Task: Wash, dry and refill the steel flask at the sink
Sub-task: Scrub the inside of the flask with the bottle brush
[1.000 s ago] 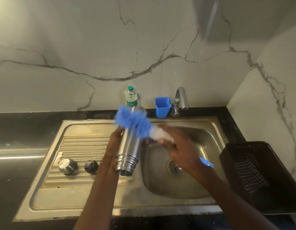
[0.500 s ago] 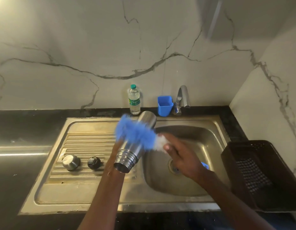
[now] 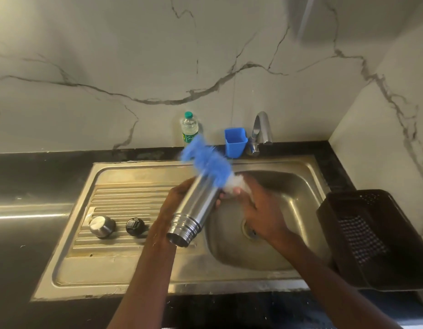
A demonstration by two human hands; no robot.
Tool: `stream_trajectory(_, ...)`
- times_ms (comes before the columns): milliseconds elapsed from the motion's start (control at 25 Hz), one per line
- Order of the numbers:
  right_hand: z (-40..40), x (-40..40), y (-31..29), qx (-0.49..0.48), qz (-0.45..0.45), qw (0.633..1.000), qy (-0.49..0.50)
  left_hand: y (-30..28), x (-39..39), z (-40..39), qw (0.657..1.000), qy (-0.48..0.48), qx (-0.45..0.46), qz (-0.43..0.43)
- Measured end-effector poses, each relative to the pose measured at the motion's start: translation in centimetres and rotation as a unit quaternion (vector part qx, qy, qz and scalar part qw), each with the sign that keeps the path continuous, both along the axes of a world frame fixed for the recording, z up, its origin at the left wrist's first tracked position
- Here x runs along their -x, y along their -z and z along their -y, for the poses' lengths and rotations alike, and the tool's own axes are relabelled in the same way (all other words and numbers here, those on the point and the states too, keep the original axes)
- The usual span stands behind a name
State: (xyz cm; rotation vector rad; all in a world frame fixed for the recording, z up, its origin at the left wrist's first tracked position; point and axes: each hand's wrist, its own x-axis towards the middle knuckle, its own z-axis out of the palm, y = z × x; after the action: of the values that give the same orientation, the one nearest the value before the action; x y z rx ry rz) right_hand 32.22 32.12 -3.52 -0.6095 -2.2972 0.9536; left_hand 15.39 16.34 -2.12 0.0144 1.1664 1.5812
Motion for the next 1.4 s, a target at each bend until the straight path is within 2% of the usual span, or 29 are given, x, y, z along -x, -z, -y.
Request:
stream_trajectory(40, -0.5, 0.8, 0.2, 0.04, 0.02, 0.998, 0.042, -0.8, 0.6, -0.7, 0.999, -0.027, -0.007, 0.03)
stream_trajectory(80, -0.8, 1.1, 0.2, 0.057, 0.028, 0.996, 0.066, -1.0, 1.3, -1.7, 0.999, -0.003, -0.029, 0.035)
stream_trajectory(160, -0.6, 0.5, 0.3, 0.046, 0.02, 0.998, 0.032, 2.2, 1.9, -1.1, 0.998, 0.003, -0.064, -0.015)
stream_trajectory(200, 0.0, -0.2, 0.3, 0.04, 0.008, 0.999, -0.022, 4.2, 1.9, 0.9, 0.989, 0.026, -0.135, -0.047)
stream_trajectory(240, 0.6, -1.0, 0.7, 0.029, 0.003, 0.996, -0.081, 4.8, 1.4, 1.3, 0.967, 0.013, -0.253, -0.029)
stream_trajectory(280, 1.1, -1.8, 1.3, 0.018, 0.006, 0.992, -0.129, 5.2, 1.4, 1.7, 0.932, -0.003, -0.36, 0.051)
stream_trajectory(320, 1.4, -2.2, 2.1, 0.004, 0.01, 0.989, -0.148, 5.3, 1.5, 1.6, 0.906, -0.022, -0.404, 0.123)
stream_trajectory(360, 1.3, -2.1, 2.4, 0.005, 0.011, 0.992, -0.123, 3.6, 1.7, 1.4, 0.916, -0.019, -0.382, 0.123)
stream_trajectory(400, 0.8, -1.4, 2.1, 0.026, 0.009, 0.998, -0.062, 1.6, 1.8, 0.8, 0.948, -0.054, -0.314, 0.028)
stream_trajectory(440, 0.1, -0.4, 1.4, 0.06, 0.011, 0.998, 0.009, -0.4, 1.5, -0.5, 0.972, -0.001, -0.231, -0.036)
stream_trajectory(480, -0.8, 0.5, 0.3, 0.08, 0.011, 0.995, 0.064, -1.0, 1.6, -0.9, 0.991, 0.049, -0.117, -0.036)
stream_trajectory(520, -1.7, 1.2, -0.8, 0.084, 0.004, 0.992, 0.096, -1.1, 2.2, -0.5, 0.99, 0.075, -0.03, -0.112)
stream_trajectory(560, -2.7, 1.8, -2.1, 0.068, 0.0, 0.992, 0.109, -1.0, 3.1, -0.3, 0.975, 0.092, 0.022, -0.201)
stream_trajectory(640, -4.3, 2.6, -4.9, 0.021, 0.038, 0.995, 0.089, -0.5, 3.7, -0.2, 0.917, 0.128, 0.098, -0.365)
stream_trajectory(680, -4.7, 2.7, -6.1, -0.01, 0.071, 0.995, 0.067, -0.5, 3.7, -0.2, 0.9, 0.124, 0.106, -0.405)
stream_trajectory(720, -4.8, 2.5, -6.7, -0.043, 0.102, 0.993, 0.044, -0.4, 4.0, -0.8, 0.899, 0.1, 0.083, -0.418)
stream_trajectory(800, -4.4, 1.6, -7.1, -0.062, 0.138, 0.988, 0.029, -0.7, 4.1, -1.4, 0.906, 0.038, 0.051, -0.418)
stream_trajectory(880, -3.8, 0.0, -7.1, -0.017, 0.119, 0.992, 0.048, -0.6, 4.5, -1.1, 0.906, -0.007, 0.031, -0.422)
stream_trajectory(1000, -3.0, -0.7, -7.5, 0.005, 0.074, 0.995, 0.07, -0.2, 4.6, -1.3, 0.895, -0.003, 0.047, -0.444)
stream_trajectory(1080, -2.6, 0.6, -8.0, -0.015, 0.063, 0.996, 0.068, -0.2, 4.1, -1.9, 0.888, 0.014, 0.052, -0.456)
stream_trajectory(1160, -1.8, 1.6, -7.6, -0.086, 0.079, 0.992, 0.046, -0.1, 3.6, -2.4, 0.889, 0.01, 0.045, -0.455)
stream_trajectory(1200, -1.6, 1.5, -6.8, -0.118, 0.088, 0.988, 0.036, -0.2, 3.4, -2.4, 0.899, -0.007, 0.044, -0.436)
stream_trajectory(1280, -1.6, 0.1, -4.8, -0.131, 0.104, 0.985, 0.029, -0.3, 3.5, -2.2, 0.938, -0.058, 0.042, -0.34)
stream_trajectory(1400, -1.8, -1.9, -3.1, -0.044, 0.09, 0.993, 0.056, -0.5, 4.2, -0.8, 0.984, -0.077, -0.015, -0.161)
